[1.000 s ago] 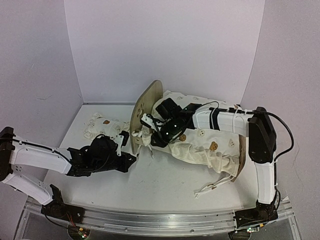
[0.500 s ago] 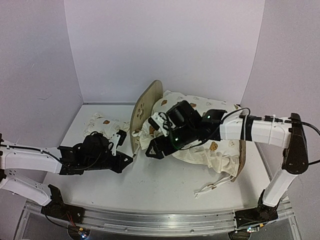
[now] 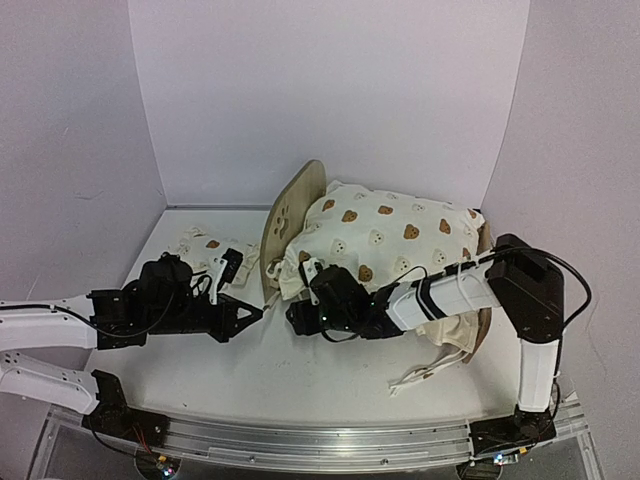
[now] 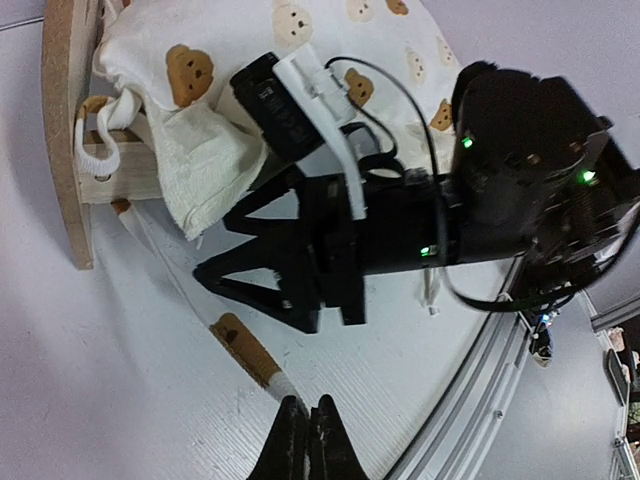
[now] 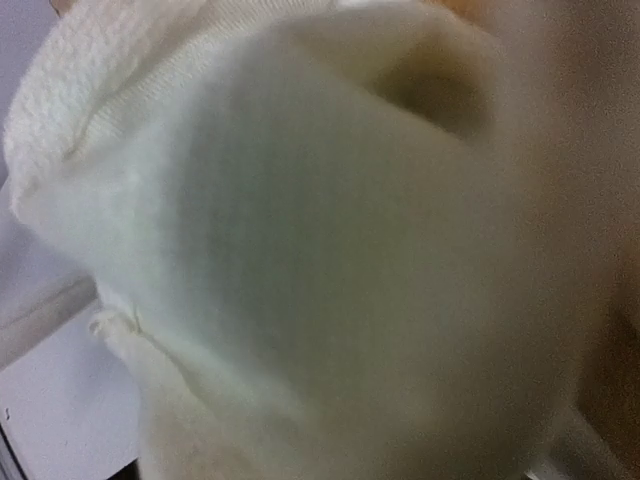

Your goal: Set up the pet bed

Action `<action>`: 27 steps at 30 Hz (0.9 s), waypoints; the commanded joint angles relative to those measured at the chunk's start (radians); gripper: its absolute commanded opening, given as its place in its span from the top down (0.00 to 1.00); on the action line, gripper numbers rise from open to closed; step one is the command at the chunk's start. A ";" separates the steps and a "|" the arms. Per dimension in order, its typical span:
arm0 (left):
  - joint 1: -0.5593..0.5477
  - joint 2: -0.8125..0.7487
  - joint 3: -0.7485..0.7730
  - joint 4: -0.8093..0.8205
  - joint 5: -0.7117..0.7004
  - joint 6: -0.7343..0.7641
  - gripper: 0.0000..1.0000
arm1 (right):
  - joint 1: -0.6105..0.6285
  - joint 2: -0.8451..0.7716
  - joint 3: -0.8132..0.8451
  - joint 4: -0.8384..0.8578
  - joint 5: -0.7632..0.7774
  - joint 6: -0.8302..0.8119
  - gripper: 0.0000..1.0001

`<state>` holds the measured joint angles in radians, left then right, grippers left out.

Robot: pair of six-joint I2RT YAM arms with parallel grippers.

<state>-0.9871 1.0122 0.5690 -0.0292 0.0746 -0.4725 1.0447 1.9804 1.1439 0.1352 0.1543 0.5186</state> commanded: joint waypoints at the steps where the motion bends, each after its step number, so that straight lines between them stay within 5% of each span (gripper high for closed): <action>1: -0.003 -0.065 0.010 0.005 0.079 -0.006 1.00 | 0.019 0.060 -0.015 0.359 0.173 -0.103 0.35; 3: -0.002 -0.066 0.008 0.002 0.081 -0.004 1.00 | 0.037 0.102 -0.008 0.467 0.210 -0.159 0.38; 11: -0.002 -0.068 0.001 -0.009 0.057 -0.027 1.00 | 0.043 0.143 0.007 0.443 0.326 -0.182 1.00; 15: -0.002 -0.096 -0.002 -0.028 0.007 -0.016 1.00 | 0.045 0.062 -0.023 0.293 0.122 -0.136 1.00; 20: -0.001 -0.098 0.003 -0.037 -0.054 0.002 1.00 | 0.045 -0.020 -0.094 0.258 -0.345 -0.091 1.00; 27: 0.000 -0.007 0.033 -0.072 -0.110 0.014 1.00 | 0.046 -0.195 -0.020 0.147 -0.572 -0.060 1.00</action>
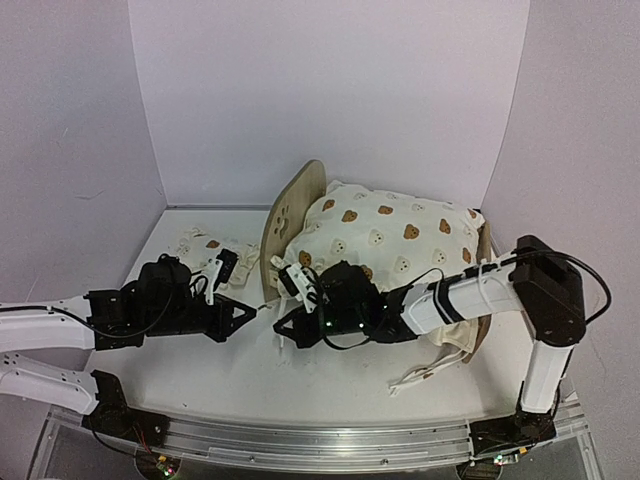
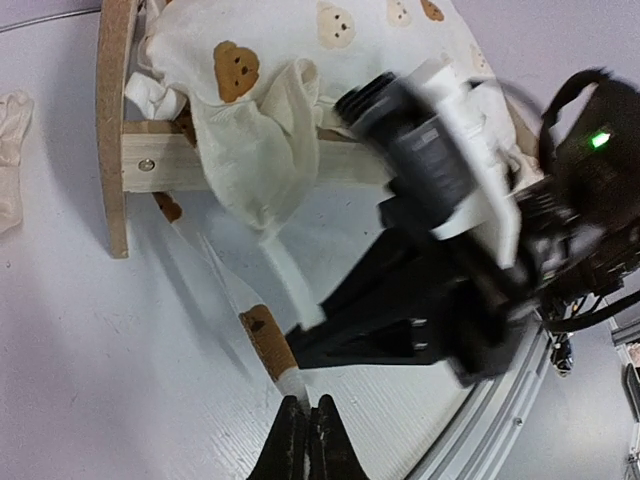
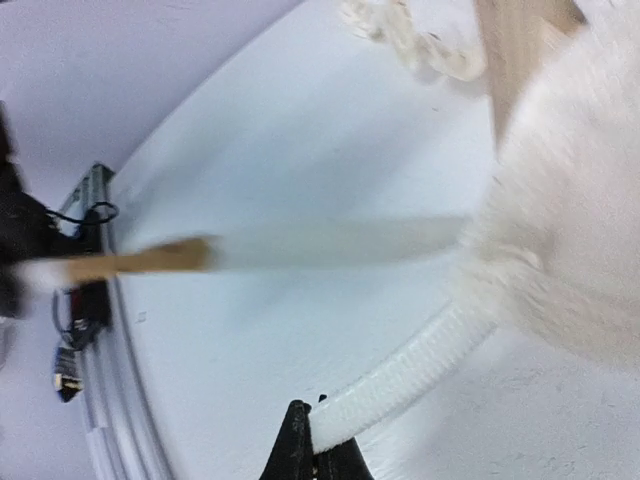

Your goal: Set up the pet bed

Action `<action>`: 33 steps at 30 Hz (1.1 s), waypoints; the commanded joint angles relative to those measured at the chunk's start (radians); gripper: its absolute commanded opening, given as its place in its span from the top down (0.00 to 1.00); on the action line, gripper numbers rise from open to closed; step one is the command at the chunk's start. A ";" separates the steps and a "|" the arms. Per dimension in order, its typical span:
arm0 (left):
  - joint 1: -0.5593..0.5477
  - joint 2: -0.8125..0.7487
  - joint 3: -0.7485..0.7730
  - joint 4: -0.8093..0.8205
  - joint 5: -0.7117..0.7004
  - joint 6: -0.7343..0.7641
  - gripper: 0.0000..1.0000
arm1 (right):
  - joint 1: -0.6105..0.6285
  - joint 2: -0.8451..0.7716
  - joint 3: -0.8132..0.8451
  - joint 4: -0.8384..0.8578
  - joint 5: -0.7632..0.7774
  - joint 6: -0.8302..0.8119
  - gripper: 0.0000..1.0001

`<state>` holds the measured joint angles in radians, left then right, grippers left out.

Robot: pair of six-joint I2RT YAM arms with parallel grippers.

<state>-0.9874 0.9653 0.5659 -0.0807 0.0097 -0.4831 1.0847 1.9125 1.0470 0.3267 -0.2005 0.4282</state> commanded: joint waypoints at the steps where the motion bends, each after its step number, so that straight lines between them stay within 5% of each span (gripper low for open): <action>1: 0.000 0.051 0.039 -0.021 -0.049 0.026 1.00 | 0.005 -0.140 0.083 -0.050 -0.219 0.039 1.00; 16: 0.001 -0.049 0.042 -0.062 -0.084 0.009 1.00 | 0.005 -0.242 0.225 -0.068 -0.281 -0.026 1.00; 26: 0.001 -0.113 0.071 -0.103 -0.155 -0.003 1.00 | 0.005 -0.123 0.318 -0.040 -0.446 -0.040 1.00; 33: 0.001 -0.208 0.081 -0.057 -0.039 0.045 1.00 | 0.005 -0.022 0.216 -0.037 -0.417 -0.063 1.00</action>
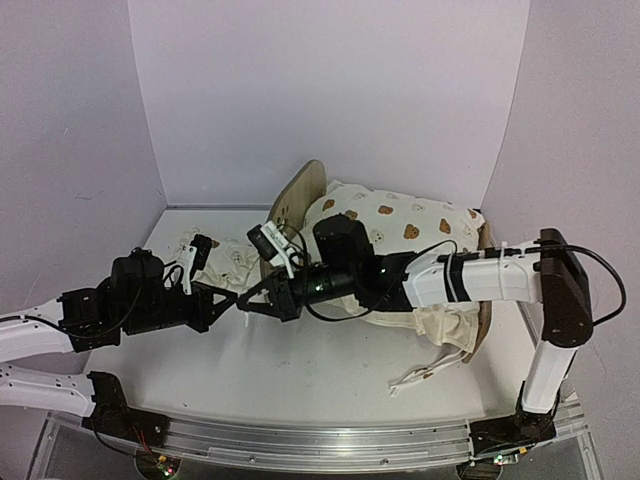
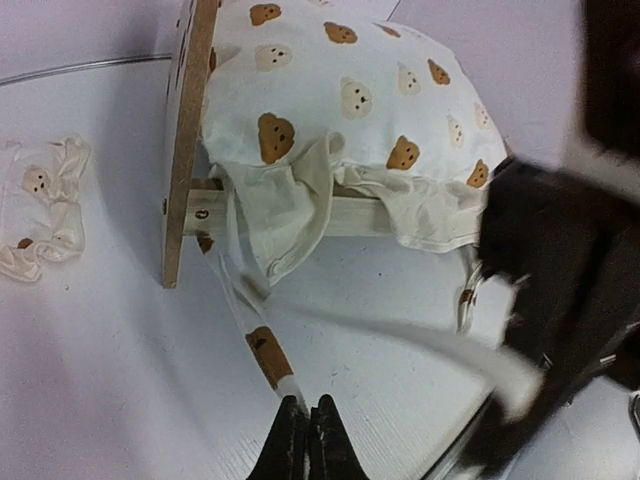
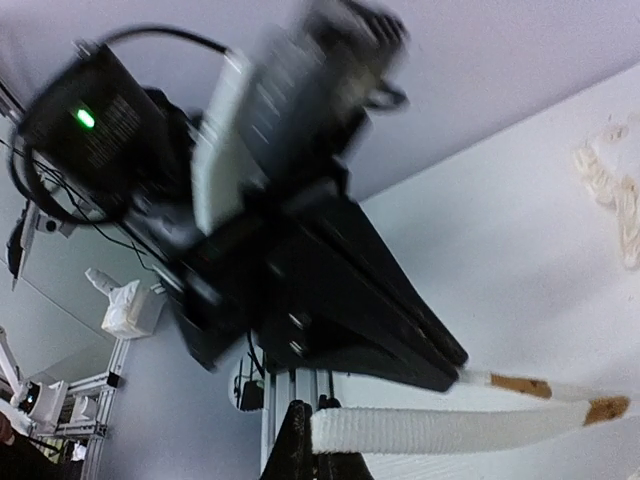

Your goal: Set up the pet bed

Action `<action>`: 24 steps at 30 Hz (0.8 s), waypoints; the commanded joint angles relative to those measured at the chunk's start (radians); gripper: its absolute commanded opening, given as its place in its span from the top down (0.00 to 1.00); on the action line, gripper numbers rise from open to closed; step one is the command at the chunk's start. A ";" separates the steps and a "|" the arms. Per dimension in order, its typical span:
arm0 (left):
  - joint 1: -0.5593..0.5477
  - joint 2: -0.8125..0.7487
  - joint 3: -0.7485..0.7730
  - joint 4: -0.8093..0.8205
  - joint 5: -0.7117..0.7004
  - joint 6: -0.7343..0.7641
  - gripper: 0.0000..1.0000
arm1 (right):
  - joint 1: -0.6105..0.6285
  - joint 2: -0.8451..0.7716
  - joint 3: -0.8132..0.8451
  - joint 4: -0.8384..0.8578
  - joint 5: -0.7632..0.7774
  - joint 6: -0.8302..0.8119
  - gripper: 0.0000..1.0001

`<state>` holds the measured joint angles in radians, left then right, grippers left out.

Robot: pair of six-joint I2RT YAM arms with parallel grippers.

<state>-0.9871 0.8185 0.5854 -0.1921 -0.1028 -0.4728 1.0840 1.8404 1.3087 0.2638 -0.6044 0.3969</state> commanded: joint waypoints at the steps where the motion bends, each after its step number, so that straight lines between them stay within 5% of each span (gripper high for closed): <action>1: 0.000 -0.072 0.063 0.068 0.083 0.040 1.00 | 0.006 0.064 -0.057 0.025 0.004 -0.036 1.00; 7: 0.001 -0.020 0.106 0.081 0.068 0.069 1.00 | 0.006 0.118 -0.121 0.082 0.039 -0.024 1.00; 17: 0.001 0.067 0.141 0.073 0.029 0.078 1.00 | 0.030 -0.013 -0.331 0.208 0.212 0.030 1.00; 24: 0.000 0.105 0.039 0.004 0.029 0.003 1.00 | 0.024 -0.149 -0.249 0.140 0.359 0.046 1.00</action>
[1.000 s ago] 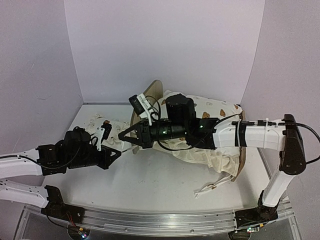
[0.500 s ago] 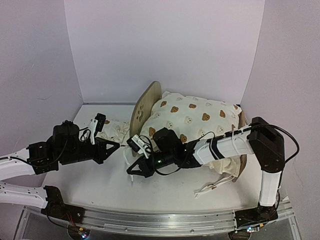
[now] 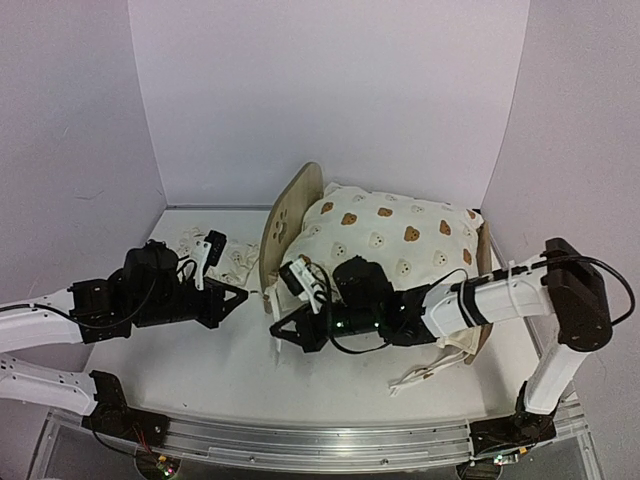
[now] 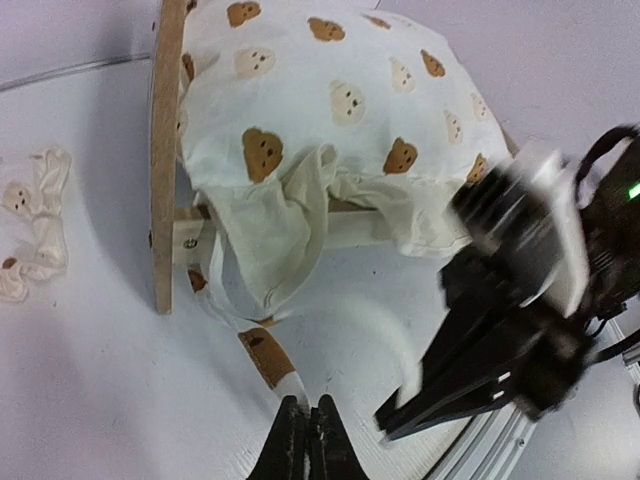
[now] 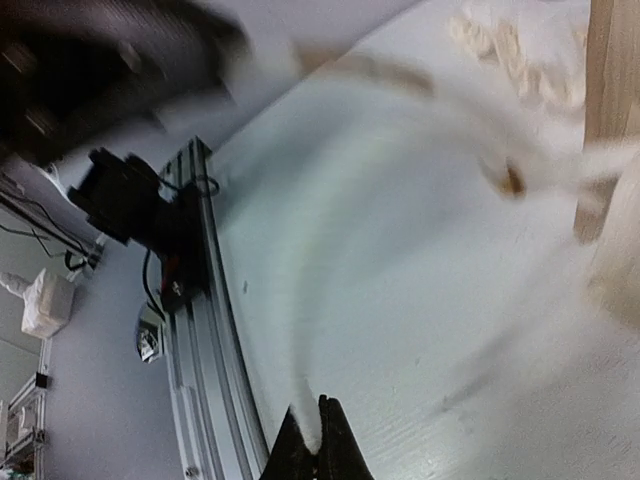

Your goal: Set up the pet bed

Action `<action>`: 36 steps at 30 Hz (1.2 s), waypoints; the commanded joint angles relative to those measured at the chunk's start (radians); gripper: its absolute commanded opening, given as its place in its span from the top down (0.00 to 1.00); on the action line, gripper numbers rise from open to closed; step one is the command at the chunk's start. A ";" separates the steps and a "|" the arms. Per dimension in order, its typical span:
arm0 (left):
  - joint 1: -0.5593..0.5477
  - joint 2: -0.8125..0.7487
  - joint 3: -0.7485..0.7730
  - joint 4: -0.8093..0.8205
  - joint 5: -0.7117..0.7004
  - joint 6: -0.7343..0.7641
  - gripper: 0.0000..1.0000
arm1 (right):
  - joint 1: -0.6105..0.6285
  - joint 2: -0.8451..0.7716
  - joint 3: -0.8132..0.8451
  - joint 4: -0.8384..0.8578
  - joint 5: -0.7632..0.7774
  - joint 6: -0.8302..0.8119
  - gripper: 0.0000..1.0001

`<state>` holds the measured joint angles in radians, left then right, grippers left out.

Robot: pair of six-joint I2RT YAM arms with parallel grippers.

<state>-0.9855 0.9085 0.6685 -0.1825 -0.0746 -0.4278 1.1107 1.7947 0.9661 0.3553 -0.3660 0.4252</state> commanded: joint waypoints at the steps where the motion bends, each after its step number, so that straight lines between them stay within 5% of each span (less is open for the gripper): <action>1: -0.002 0.018 -0.057 0.003 0.012 -0.045 1.00 | -0.003 -0.100 0.119 0.039 0.165 0.008 1.00; 6: -0.003 -0.012 -0.100 0.046 0.110 -0.030 1.00 | -0.005 0.017 0.272 0.035 0.284 -0.110 1.00; 13: -0.002 -0.027 -0.128 0.104 0.237 -0.001 1.00 | -0.006 0.245 0.531 -0.112 0.225 -0.238 1.00; 22: -0.002 -0.085 -0.156 0.126 0.238 0.002 1.00 | -0.008 0.231 0.571 -0.394 0.178 -0.219 0.99; 30: -0.003 -0.062 -0.136 0.129 0.222 0.015 1.00 | -0.009 0.191 0.646 -0.662 0.232 -0.178 0.67; 36: 0.000 -0.033 -0.094 0.054 0.040 -0.036 1.00 | -0.012 0.090 0.586 -0.779 0.282 -0.114 0.51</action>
<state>-0.9855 0.8593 0.5083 -0.1143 0.0978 -0.4431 1.1027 2.0171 1.5696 -0.3355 -0.1226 0.2657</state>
